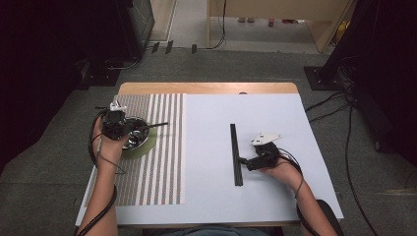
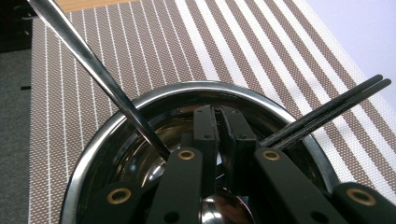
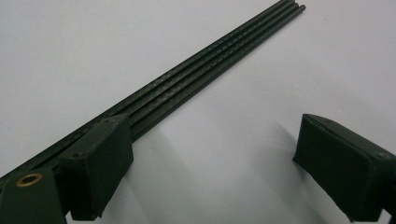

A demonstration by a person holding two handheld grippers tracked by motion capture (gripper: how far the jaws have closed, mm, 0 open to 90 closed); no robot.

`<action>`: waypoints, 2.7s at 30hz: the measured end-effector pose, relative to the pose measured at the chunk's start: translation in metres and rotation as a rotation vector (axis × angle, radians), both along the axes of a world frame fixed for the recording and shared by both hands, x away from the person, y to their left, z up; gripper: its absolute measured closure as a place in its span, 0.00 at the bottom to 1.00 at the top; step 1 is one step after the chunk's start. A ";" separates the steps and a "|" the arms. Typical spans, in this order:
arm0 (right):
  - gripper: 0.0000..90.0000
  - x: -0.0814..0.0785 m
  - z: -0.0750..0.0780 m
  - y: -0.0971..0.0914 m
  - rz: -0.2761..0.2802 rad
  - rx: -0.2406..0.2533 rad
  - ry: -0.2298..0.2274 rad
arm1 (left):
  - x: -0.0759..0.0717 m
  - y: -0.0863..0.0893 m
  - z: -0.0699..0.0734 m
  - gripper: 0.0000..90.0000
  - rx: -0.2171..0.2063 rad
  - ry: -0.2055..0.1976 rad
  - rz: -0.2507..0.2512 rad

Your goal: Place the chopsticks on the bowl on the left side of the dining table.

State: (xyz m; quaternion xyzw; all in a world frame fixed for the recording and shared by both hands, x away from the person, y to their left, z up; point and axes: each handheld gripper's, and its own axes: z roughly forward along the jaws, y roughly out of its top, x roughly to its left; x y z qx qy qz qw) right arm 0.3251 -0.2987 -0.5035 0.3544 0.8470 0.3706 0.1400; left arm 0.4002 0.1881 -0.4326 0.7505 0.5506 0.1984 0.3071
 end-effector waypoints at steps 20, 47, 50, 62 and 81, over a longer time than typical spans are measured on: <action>0.12 0.000 0.000 0.000 0.000 0.000 0.000 | -0.005 -0.001 0.012 0.54 -0.043 -0.009 0.014; 0.12 0.000 0.000 0.000 0.000 0.000 0.000 | -0.026 -0.023 0.030 0.31 -0.069 -0.031 -0.058; 0.12 0.000 0.000 0.000 0.000 0.000 0.000 | -0.028 -0.026 0.032 0.29 -0.083 -0.035 -0.073; 0.12 0.000 0.000 0.000 0.000 0.000 0.000 | -0.033 -0.041 0.034 0.29 -0.082 -0.040 -0.118; 0.12 0.000 0.000 0.000 0.000 0.000 -0.001 | -0.039 -0.074 0.027 0.27 -0.069 -0.059 -0.195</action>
